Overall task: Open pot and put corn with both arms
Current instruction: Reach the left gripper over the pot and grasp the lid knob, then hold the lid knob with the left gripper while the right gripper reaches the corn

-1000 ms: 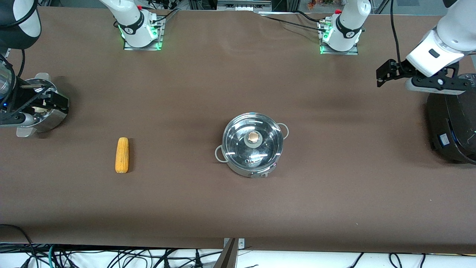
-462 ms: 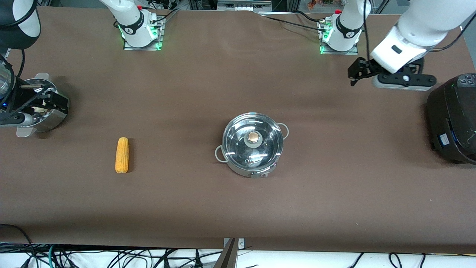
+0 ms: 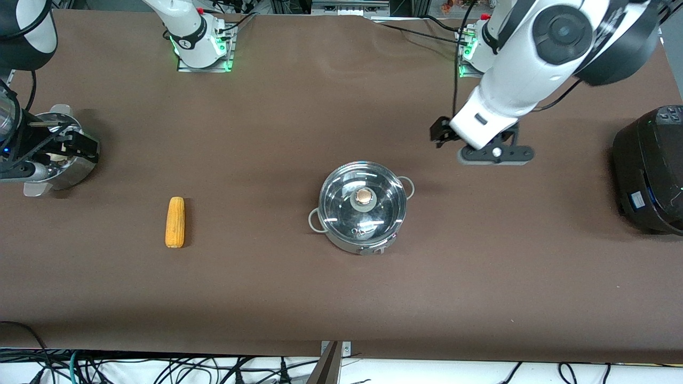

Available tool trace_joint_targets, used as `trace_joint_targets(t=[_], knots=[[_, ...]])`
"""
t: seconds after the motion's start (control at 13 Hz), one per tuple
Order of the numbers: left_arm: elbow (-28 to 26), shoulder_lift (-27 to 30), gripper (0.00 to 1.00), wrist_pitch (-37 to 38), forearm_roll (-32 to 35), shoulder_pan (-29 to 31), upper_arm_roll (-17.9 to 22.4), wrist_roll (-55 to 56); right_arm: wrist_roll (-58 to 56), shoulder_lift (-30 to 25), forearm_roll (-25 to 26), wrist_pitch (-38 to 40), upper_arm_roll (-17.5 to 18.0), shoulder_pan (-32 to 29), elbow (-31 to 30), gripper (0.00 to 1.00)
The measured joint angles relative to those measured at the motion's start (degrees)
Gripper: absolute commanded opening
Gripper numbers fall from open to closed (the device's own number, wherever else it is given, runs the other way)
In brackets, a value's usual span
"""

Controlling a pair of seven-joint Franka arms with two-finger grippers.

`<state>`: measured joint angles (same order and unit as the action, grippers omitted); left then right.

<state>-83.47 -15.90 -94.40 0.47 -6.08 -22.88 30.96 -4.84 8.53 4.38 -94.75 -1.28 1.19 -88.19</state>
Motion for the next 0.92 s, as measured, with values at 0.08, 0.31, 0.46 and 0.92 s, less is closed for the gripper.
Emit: trace_joint_targets(t=[0.08,0.31,0.46,0.92], knots=[[2.5,-3.3,1.00,-1.6,0.0,-1.9,0.0,2.9,0.0,0.0,0.0,0.0,0.0,0.0,0.0,1.00],[5.3,-10.8,1.00,-7.9,5.1,-7.7,0.1,11.2,0.0,0.0,0.0,0.0,0.0,-0.1,0.0,1.00],[6.3,-15.1,1.00,-12.3,7.3,-11.8,0.2,16.1,0.0,0.7,0.0,-0.1,0.0,-0.1,0.0,1.00],[8.7,-23.0,0.99,-22.0,11.5,-19.0,4.2,18.4,-0.1,7.0,-0.1,-5.1,0.0,-0.1,0.0,1.00]])
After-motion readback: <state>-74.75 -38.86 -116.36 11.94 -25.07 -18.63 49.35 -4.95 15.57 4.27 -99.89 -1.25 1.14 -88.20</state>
